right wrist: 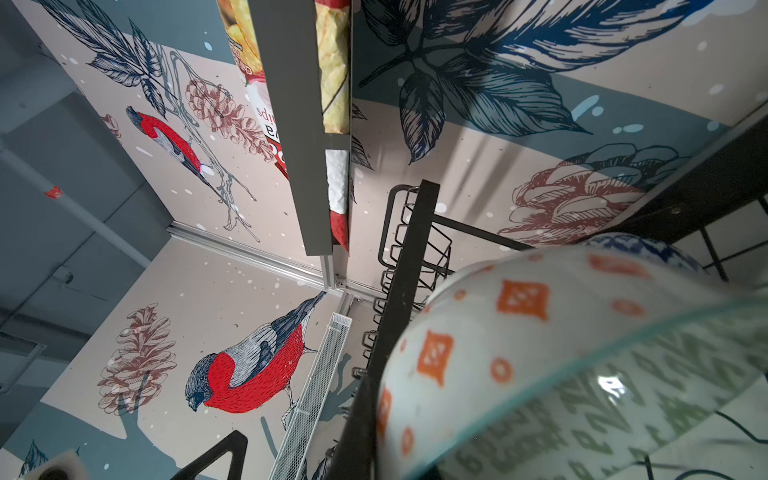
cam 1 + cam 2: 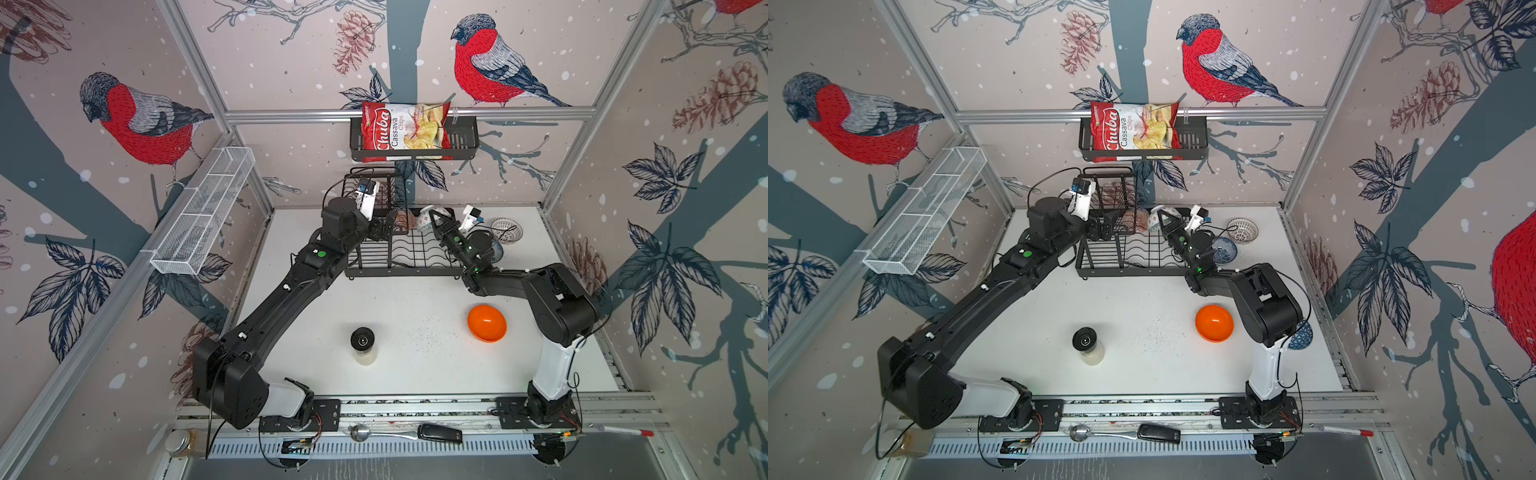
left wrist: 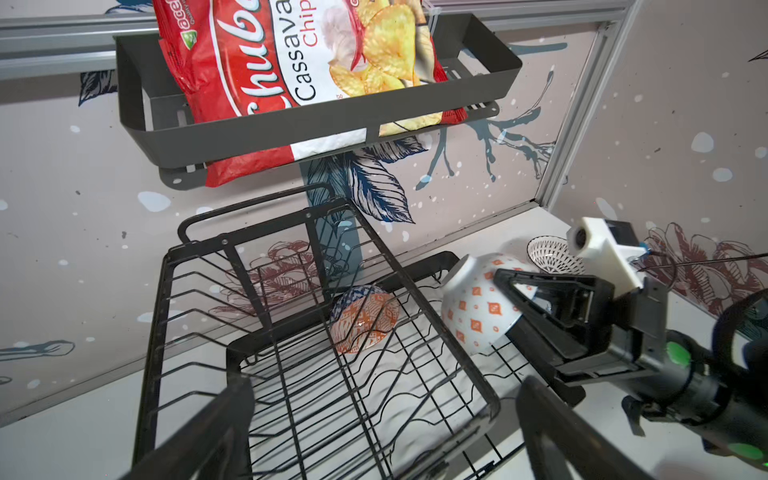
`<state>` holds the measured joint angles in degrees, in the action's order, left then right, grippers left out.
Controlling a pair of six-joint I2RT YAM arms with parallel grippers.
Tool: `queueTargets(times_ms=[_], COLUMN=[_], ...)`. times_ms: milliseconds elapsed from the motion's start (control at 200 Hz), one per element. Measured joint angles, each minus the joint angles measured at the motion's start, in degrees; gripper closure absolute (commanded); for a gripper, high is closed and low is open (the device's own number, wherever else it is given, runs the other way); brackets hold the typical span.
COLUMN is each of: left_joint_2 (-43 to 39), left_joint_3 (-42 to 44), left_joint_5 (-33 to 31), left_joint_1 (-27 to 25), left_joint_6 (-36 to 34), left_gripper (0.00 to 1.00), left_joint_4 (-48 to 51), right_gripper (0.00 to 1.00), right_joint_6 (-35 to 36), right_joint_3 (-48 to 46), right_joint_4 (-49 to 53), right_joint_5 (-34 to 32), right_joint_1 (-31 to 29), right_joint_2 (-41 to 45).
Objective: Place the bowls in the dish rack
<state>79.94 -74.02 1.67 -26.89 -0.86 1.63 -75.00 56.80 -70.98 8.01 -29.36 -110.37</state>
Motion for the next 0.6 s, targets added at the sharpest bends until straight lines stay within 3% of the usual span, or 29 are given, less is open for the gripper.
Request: queueTargets(times_ms=[600], left_joint_2=[4.3], left_joint_3=[-2.8], left_joint_5=[5.9], left_joint_1=[2.3], left_joint_6=[3.3], left_gripper=[0.02], left_joint_4=[2.6], right_gripper=[1.00], right_joint_6=[-5.0], right_joint_3=[11.1], right_joint_4=[3.1], right_joint_5=[-2.8], right_joint_1=[-2.2], right_joint_2=[-12.0])
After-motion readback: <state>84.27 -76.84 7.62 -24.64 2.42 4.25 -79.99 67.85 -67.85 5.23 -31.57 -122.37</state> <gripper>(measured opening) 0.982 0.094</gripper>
